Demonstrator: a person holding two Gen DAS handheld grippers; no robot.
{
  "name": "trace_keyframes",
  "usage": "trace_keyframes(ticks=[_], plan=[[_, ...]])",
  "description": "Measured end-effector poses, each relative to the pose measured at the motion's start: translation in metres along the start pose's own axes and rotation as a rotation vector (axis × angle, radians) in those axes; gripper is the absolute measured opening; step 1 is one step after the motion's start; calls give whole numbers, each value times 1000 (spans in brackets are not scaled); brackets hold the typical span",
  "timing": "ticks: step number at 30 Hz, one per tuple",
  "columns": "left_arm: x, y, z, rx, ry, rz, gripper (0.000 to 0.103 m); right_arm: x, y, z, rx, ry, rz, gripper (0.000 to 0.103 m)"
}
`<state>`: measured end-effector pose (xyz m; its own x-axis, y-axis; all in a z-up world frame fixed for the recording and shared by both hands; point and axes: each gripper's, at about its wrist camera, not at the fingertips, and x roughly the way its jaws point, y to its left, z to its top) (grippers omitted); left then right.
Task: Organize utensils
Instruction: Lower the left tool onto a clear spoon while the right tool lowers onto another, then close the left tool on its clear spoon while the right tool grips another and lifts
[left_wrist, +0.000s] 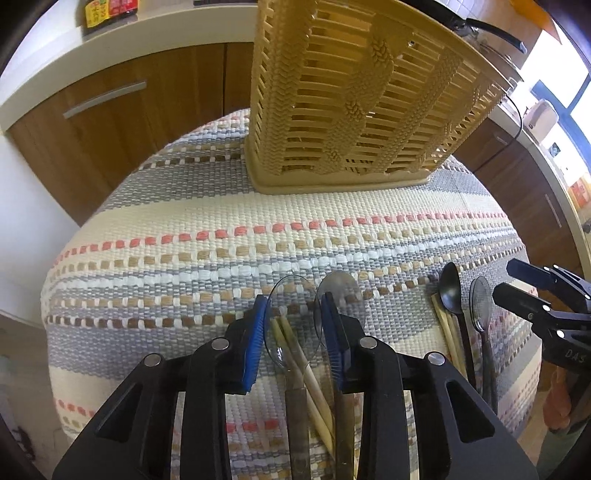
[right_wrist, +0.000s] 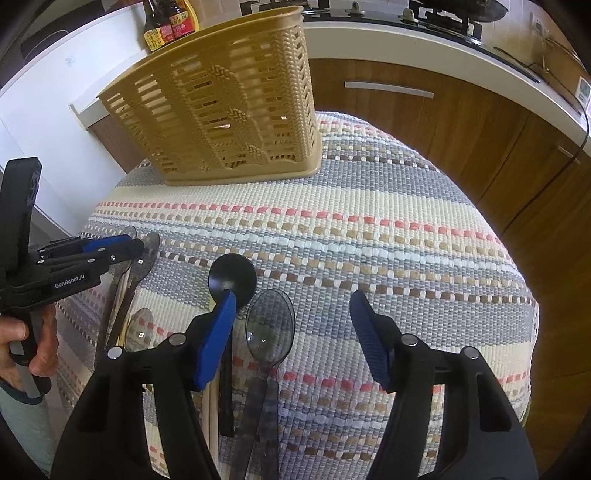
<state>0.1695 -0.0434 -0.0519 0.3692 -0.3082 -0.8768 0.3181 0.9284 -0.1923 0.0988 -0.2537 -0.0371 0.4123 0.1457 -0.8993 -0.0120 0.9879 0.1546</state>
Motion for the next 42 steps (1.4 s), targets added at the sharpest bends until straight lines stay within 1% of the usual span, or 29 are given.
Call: trace_keyframes(ticks=[2, 4, 6, 8, 10, 14, 15, 16, 19, 21, 23, 27, 28, 30, 32, 38, 42], plan=[[-9, 4, -2, -3, -27, -15, 28, 0, -3, 0, 10, 13, 7, 60], [-18, 5, -4, 1, -55, -21, 28, 1, -5, 1, 20, 33, 18, 54], [-27, 10, -8, 9, -73, -15, 28, 5, -5, 2, 21, 67, 26, 52], [-32, 15, -11, 16, -72, -22, 28, 9, -2, 1, 25, 98, 43, 52], [-35, 24, -16, 14, -62, -23, 28, 12, 1, 0, 23, 116, 52, 50], [-28, 43, -25, -12, -39, -7, 29, 15, 14, -1, -10, 124, 22, 50], [-28, 46, -25, -18, -39, -6, 29, 17, 17, -1, -17, 133, 14, 47], [-27, 48, -26, -21, -42, -3, 29, 19, 19, -1, -24, 141, 2, 37], [-27, 51, -29, -23, -43, 12, 30, 22, 25, -2, -45, 158, -30, 30], [-27, 51, -30, -16, -40, 32, 33, 18, 25, -3, -51, 145, -44, 30], [-29, 53, -33, -21, -42, 44, 37, 11, 26, -3, -46, 122, -16, 30], [-30, 57, -38, -40, -48, 31, 45, -6, 23, -3, -46, 78, 18, 30], [-30, 56, -39, -41, -48, 30, 45, -8, 22, -3, -49, 74, 16, 30], [-29, 56, -40, -44, -42, 26, 45, -12, 21, -5, -68, 64, -16, 30], [-26, 53, -40, -41, -42, 33, 46, -12, 18, -7, -72, 66, -35, 30], [-20, 39, -33, -21, -13, 63, 47, 7, -4, -18, -48, 116, -41, 30], [-16, 31, -30, 2, -5, 103, 47, 13, -8, -18, -44, 118, -39, 30]])
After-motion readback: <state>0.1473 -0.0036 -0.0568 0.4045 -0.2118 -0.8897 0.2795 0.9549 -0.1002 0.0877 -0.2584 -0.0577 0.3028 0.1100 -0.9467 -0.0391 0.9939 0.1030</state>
